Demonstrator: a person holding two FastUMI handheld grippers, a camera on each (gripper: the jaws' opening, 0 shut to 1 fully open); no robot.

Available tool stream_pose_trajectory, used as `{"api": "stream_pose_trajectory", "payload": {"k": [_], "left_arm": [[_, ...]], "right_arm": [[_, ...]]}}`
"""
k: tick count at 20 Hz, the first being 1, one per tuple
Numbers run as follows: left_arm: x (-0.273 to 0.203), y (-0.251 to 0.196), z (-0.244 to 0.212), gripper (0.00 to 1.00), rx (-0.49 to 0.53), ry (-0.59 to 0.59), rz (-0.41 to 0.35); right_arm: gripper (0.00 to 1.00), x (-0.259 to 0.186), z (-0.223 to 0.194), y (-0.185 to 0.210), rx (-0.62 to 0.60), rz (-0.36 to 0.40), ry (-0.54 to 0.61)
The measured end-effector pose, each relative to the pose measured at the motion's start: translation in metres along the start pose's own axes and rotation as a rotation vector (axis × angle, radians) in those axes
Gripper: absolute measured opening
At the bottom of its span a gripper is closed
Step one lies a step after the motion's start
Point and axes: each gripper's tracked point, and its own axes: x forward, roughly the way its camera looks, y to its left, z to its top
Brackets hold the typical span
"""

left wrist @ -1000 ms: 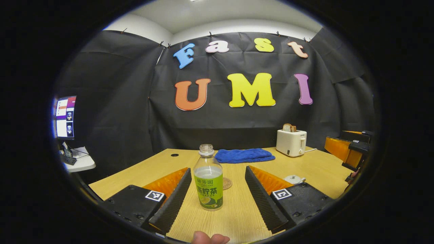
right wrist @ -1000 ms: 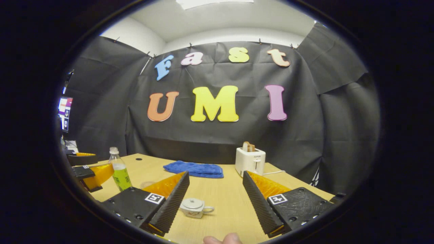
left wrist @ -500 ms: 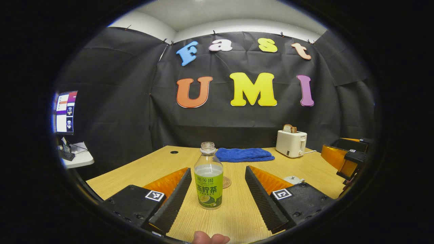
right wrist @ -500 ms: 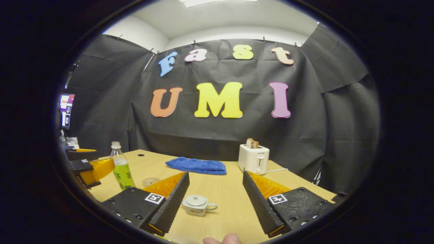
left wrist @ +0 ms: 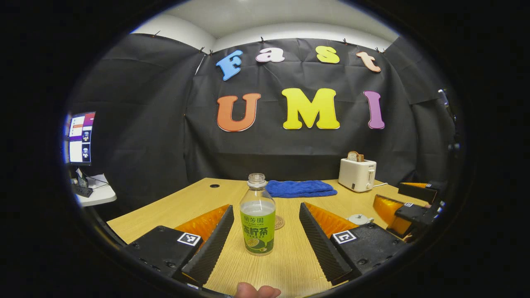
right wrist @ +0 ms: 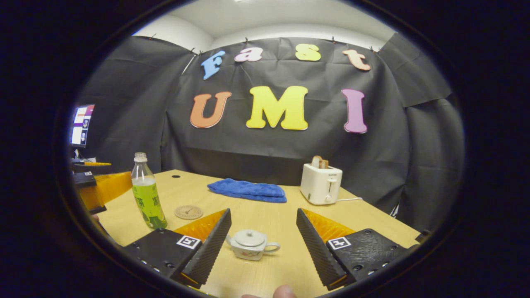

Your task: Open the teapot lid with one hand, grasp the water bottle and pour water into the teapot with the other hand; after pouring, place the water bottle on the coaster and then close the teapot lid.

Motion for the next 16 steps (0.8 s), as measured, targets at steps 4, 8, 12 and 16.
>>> {"api": "stream_pose_trajectory", "payload": {"k": [4,8,12,16], "left_arm": [[0.001,0.007,0.0,0.99,0.001,0.001,0.011],[0.0,0.012,0.002,0.99,-0.01,-0.001,0.016],[0.001,0.016,0.0,0.99,-0.016,0.005,0.022],[0.002,0.019,-0.002,0.99,-0.016,0.008,0.024]], "right_arm": [[0.98,0.024,-0.019,0.012,0.036,0.012,0.047],[0.96,0.046,-0.032,0.016,0.047,-0.002,0.073],[0.84,0.062,-0.041,0.018,0.062,-0.01,0.09],[0.48,0.071,-0.051,0.016,0.063,-0.026,0.117]]}}
